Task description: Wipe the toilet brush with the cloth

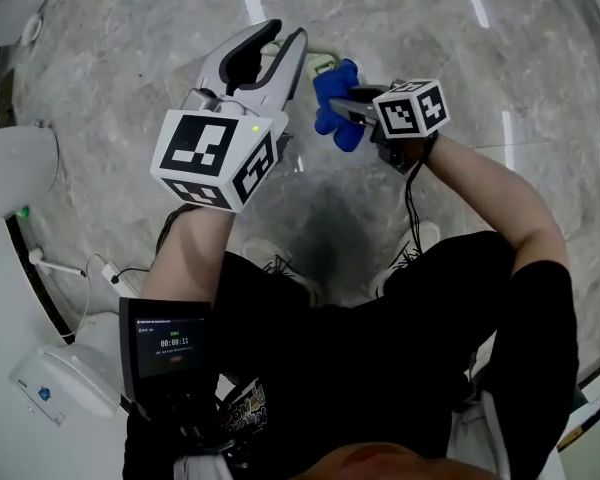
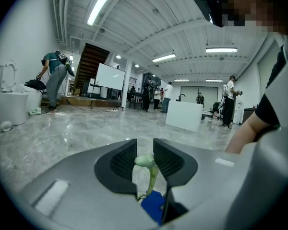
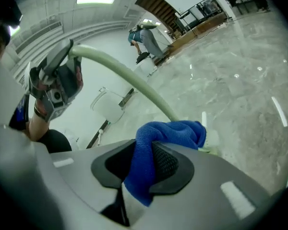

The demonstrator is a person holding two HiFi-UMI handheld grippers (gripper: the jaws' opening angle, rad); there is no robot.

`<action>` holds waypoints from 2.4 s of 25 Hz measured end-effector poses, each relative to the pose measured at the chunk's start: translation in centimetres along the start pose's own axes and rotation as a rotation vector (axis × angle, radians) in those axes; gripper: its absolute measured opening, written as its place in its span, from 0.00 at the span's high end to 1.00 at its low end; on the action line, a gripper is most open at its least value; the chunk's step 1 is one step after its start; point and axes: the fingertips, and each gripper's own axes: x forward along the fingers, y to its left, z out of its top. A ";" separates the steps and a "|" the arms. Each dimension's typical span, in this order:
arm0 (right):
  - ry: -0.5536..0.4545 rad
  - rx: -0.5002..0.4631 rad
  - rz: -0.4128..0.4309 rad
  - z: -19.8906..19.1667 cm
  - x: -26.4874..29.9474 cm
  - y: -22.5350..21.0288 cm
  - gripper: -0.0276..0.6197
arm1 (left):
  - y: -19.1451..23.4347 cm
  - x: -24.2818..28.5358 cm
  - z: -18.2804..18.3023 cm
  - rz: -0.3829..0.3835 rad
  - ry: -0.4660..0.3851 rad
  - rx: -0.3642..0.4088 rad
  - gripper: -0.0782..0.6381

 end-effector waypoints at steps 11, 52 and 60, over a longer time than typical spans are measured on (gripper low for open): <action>-0.325 -0.138 0.193 9.6 -7.0 10.8 0.80 | -0.4 0.0 0.4 -0.002 -0.001 0.004 0.73; 0.239 -0.114 -0.391 -6.5 -4.5 -15.4 0.80 | -1.6 -1.0 1.5 -0.033 -0.032 0.004 0.73; 0.080 -0.180 -0.622 4.5 -6.6 -20.1 0.80 | -2.0 -1.3 2.0 -0.036 -0.019 0.007 0.73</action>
